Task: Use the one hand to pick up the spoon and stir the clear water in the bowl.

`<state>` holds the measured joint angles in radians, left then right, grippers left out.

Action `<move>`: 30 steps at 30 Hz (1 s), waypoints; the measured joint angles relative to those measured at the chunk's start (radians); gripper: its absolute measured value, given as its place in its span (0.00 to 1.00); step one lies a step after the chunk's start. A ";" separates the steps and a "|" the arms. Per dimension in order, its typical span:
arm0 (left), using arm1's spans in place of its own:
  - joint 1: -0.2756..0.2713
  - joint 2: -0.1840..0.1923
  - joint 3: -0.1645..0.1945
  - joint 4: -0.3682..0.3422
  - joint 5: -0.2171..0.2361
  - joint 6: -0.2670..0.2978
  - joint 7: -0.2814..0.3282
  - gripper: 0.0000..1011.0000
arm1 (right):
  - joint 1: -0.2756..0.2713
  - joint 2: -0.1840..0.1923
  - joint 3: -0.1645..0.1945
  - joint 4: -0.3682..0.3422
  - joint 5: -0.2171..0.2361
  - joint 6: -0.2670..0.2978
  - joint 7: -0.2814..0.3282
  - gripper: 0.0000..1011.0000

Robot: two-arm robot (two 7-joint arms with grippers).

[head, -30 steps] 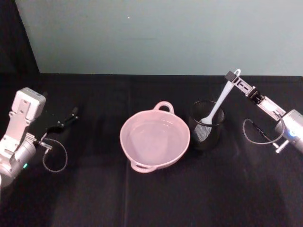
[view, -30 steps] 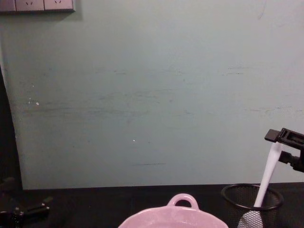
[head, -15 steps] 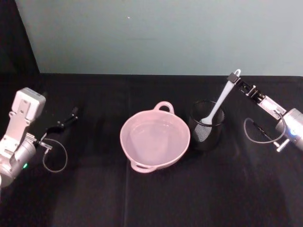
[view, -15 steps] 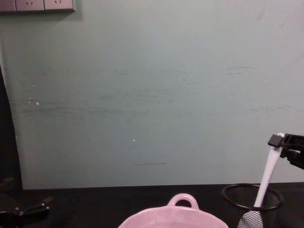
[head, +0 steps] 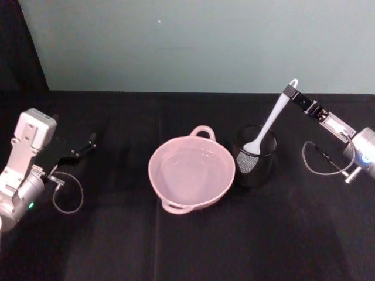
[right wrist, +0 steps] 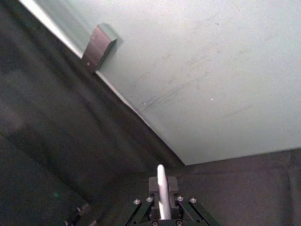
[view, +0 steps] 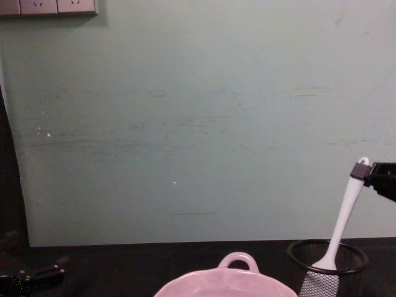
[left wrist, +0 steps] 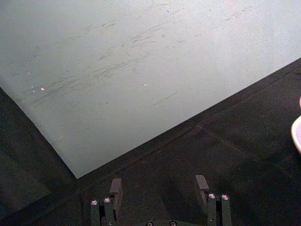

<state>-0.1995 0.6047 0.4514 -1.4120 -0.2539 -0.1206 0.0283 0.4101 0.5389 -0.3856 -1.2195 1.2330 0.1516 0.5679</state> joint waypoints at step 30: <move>0.000 0.000 0.000 0.000 0.000 0.000 0.000 1.00 | 0.053 0.158 -0.003 -0.390 -0.341 -0.003 -0.141 0.12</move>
<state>-0.1995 0.6047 0.4514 -1.4120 -0.2539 -0.1206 0.0283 0.4634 0.6967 -0.3887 -1.6096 0.8924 0.1484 0.4267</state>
